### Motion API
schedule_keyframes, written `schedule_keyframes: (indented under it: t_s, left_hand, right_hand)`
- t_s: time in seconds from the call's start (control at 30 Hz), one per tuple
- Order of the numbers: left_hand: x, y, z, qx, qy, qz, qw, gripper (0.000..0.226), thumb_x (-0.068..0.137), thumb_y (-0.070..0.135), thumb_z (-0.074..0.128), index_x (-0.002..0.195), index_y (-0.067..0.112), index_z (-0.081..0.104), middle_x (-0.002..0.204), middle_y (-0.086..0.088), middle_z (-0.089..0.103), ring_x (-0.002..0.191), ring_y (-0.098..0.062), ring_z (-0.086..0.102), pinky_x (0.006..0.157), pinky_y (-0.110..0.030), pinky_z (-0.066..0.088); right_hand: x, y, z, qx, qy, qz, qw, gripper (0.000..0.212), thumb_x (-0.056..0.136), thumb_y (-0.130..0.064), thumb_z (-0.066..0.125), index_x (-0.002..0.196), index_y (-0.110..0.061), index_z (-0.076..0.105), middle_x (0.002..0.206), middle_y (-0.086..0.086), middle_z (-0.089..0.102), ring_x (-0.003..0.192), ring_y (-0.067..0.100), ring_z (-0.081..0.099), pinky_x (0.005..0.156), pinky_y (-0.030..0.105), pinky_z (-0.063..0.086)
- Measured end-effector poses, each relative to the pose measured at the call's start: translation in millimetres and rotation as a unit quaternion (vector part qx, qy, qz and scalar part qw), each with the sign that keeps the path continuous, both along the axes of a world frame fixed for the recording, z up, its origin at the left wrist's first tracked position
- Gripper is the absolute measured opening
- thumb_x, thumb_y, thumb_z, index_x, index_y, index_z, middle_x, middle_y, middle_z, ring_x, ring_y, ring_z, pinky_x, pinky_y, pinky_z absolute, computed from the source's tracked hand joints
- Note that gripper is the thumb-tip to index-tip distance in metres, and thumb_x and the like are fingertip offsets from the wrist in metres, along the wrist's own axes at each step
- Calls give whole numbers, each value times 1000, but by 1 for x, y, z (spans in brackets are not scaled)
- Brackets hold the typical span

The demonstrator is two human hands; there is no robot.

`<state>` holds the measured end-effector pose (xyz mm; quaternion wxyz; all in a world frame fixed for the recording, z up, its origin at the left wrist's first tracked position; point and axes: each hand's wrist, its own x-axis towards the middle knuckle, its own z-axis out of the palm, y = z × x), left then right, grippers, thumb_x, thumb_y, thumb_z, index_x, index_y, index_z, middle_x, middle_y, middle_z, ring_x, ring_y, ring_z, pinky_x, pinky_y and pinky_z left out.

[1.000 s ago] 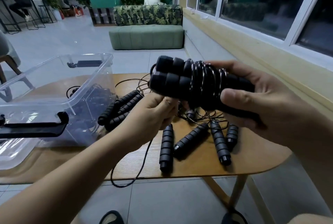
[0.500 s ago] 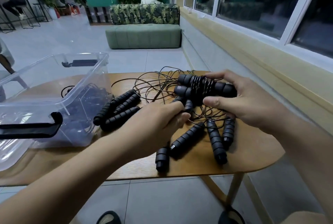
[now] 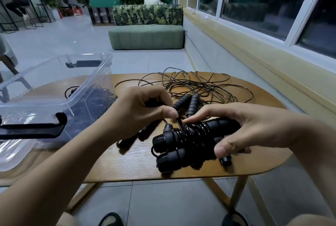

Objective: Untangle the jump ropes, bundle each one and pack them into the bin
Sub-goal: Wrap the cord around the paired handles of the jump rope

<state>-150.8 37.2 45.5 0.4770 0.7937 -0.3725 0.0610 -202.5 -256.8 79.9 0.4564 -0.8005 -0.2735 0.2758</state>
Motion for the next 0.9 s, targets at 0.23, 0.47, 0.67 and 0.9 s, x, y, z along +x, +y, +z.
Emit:
schedule_keyframes:
  t_s: [0.23, 0.47, 0.67, 0.9]
  left_hand:
    - [-2, -6, -7, -114, 104, -16, 988, 20, 99, 19, 64, 80, 15, 67, 75, -1, 60, 67, -12, 55, 60, -22, 45]
    - [-16, -42, -20, -177, 173, 73, 966, 39, 105, 30, 51, 68, 18, 49, 62, -5, 39, 63, -26, 33, 61, -43, 21]
    - [-18, -51, -17, -177, 191, 70, 963, 33, 114, 24, 48, 81, 21, 47, 69, 6, 38, 63, -15, 32, 55, -26, 28]
    - [-19, -47, -14, -164, 211, 102, 958, 26, 113, 20, 48, 92, 24, 64, 63, 26, 58, 61, 8, 50, 54, -8, 36]
  right_hand:
    - [-3, 4, 0, 227, 44, 9, 973, 65, 92, -2, 76, 151, -20, 56, 110, 10, 67, 63, 9, 60, 51, 18, 51]
    - [6, 17, -12, 311, -49, -118, 942, 61, 87, -25, 75, 146, -27, 63, 101, 13, 58, 57, 15, 46, 49, 20, 45]
    - [17, 22, -20, 325, -94, -221, 914, 53, 91, -26, 78, 142, -23, 66, 99, 15, 53, 58, 18, 43, 49, 23, 39]
    - [16, 26, -22, 206, -203, -291, 912, 46, 94, -28, 76, 138, -31, 63, 77, -3, 61, 62, 13, 54, 57, 21, 47]
